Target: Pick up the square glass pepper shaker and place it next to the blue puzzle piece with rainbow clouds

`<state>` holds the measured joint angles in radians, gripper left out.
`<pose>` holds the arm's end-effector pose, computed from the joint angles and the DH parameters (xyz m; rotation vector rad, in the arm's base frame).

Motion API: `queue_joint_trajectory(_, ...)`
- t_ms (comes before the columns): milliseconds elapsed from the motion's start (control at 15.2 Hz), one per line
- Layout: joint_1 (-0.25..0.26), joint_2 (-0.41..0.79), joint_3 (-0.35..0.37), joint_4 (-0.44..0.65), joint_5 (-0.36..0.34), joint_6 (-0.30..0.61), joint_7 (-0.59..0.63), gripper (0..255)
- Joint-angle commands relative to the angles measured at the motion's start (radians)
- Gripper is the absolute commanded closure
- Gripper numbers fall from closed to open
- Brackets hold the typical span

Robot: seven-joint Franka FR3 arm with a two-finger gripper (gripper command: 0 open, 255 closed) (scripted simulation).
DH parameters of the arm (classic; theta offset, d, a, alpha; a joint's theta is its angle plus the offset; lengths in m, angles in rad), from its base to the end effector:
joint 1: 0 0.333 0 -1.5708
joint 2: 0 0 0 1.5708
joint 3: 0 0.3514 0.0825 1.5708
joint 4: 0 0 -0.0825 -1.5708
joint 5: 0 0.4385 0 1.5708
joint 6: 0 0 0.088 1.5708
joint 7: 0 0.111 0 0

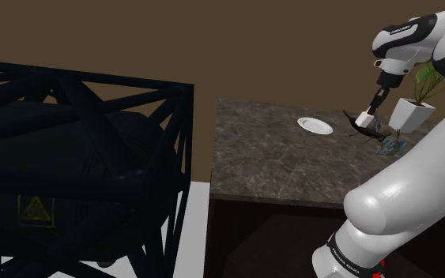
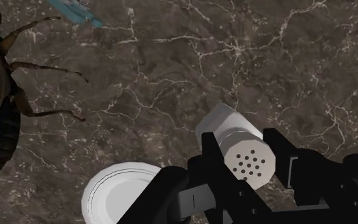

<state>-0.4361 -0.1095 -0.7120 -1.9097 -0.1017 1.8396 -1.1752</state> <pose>0.2209 -0.5451 0.5483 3.1168 0.0872 -0.0296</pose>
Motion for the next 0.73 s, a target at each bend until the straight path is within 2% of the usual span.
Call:
queue_joint_trajectory(0, -0.021, -0.003, -0.028, 0.006, -0.003, -0.005, -0.05, 255)
queue_joint_trajectory(330, -0.073, 0.044, -0.108, 0.048, 0.028, -0.005, -0.193, 255)
queue_joint_trajectory(660, -0.14, 0.136, -0.189, 0.121, 0.102, -0.012, -0.359, 255)
